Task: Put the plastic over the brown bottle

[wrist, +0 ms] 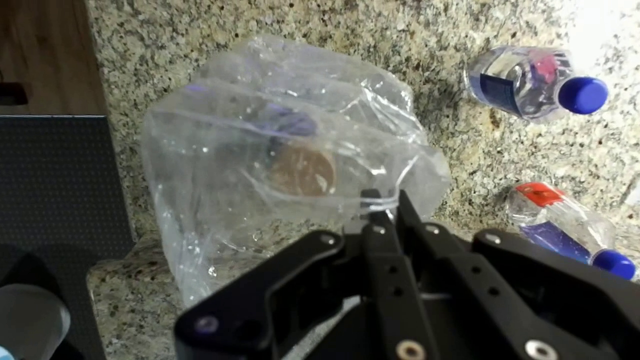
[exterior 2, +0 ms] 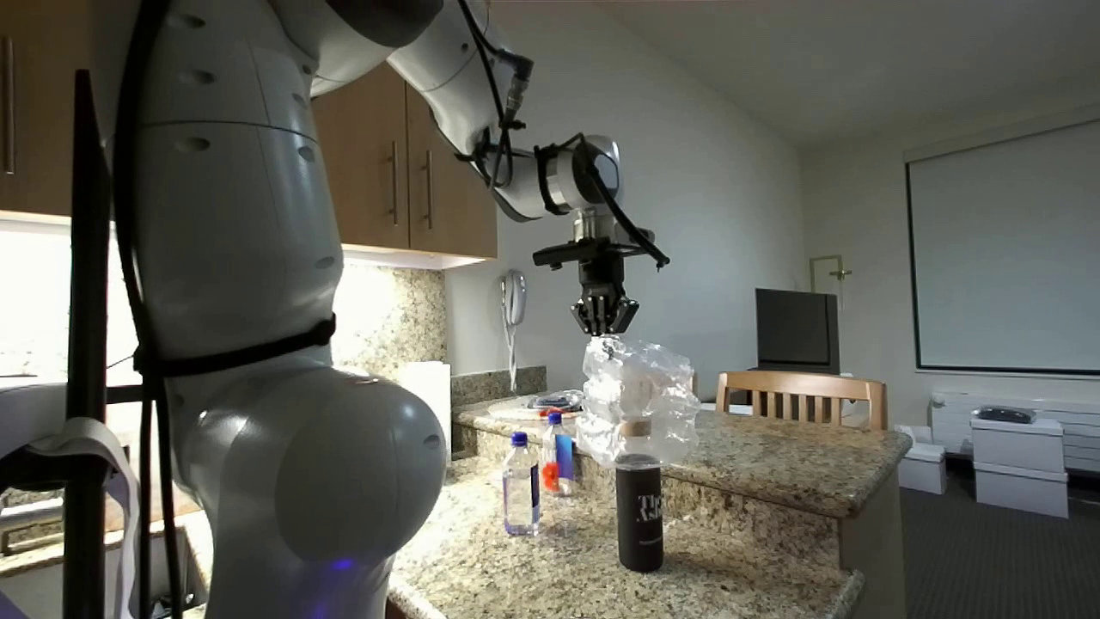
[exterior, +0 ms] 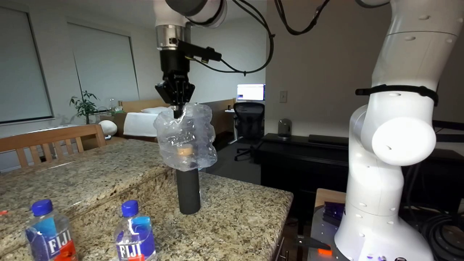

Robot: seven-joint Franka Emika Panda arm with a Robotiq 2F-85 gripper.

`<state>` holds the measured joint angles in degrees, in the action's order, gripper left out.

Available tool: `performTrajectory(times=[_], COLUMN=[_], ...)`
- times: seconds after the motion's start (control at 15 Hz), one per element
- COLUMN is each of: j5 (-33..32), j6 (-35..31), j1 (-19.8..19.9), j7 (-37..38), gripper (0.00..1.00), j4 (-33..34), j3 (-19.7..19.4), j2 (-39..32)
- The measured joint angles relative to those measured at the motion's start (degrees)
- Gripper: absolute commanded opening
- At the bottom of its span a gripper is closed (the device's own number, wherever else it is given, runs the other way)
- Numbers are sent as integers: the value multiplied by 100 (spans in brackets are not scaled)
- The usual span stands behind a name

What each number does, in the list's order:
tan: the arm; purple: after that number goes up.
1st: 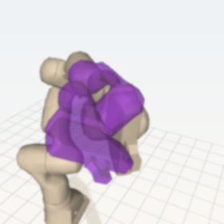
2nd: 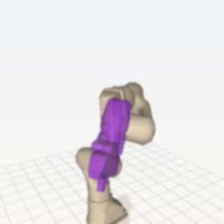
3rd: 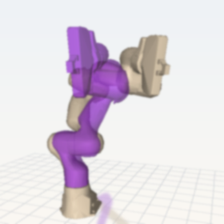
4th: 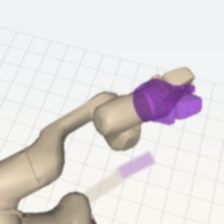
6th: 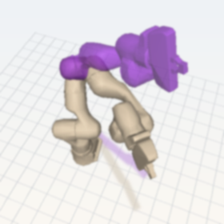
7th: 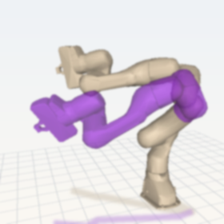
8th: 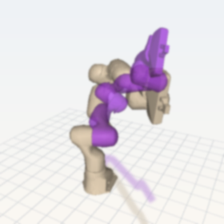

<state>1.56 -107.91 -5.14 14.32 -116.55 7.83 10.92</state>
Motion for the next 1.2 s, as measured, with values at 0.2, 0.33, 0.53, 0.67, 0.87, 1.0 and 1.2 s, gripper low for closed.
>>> performTrajectory(times=[0.2, 0.33, 0.53, 0.67, 0.87, 1.0, 1.2], j5=[3, 13, 26, 35, 63, 63, 63], j6=[-175, -296, -431, -477, -492, -492, -499], j1=[-17, -18, -19, -25, -34, -43, -79], j7=[-96, -175, -317, -398, -443, -473, -482], gripper=[9, 8, 7, 32, 47, 58, 78], j4=[-204, -339, -522, -628, -734, -751, -751], j3=[-3, -14, -33, -34, -34, -33, -25], j2=[-85, -143, -222, -248, -269, -273, -273])
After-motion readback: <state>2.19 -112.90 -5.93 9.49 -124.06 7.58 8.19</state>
